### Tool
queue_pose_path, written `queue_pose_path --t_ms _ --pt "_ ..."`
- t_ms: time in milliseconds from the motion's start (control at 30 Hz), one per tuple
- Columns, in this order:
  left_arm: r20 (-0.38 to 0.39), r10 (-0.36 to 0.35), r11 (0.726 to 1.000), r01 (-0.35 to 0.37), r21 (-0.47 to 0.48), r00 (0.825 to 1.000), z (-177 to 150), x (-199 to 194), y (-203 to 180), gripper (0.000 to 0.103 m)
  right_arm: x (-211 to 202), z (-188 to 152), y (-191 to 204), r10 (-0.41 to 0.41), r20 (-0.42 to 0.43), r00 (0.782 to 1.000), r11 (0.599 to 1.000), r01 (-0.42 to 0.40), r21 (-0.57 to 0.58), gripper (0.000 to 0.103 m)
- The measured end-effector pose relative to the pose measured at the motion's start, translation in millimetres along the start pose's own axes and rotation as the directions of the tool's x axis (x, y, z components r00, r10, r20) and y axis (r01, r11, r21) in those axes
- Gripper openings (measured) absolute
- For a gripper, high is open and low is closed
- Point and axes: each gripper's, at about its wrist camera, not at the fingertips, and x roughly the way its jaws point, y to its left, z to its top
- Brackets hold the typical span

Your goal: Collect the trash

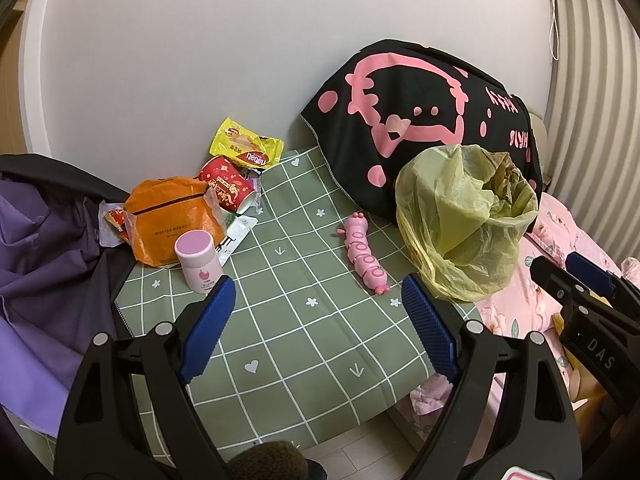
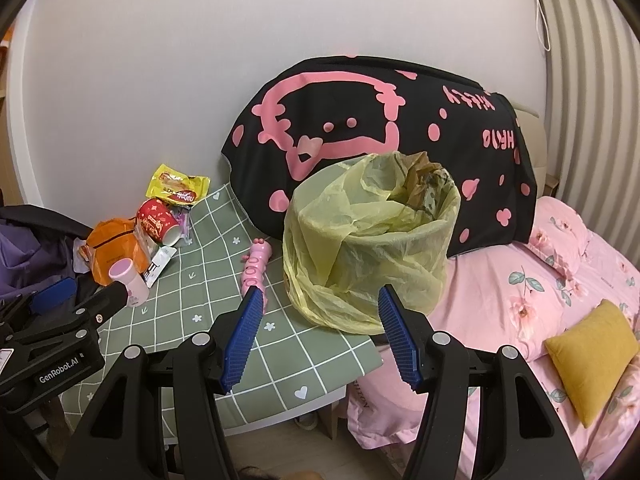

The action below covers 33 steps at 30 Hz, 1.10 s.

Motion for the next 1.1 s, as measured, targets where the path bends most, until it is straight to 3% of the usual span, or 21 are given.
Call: queue_pose_path --t_ms 1100 --pt "0.006 0.000 1.000 0.000 0.003 1.000 0.4 -0.9 -9.7 0.081 -2.6 0.0 -4.1 -0.001 0.003 1.000 1.000 0.001 0.007 0.057"
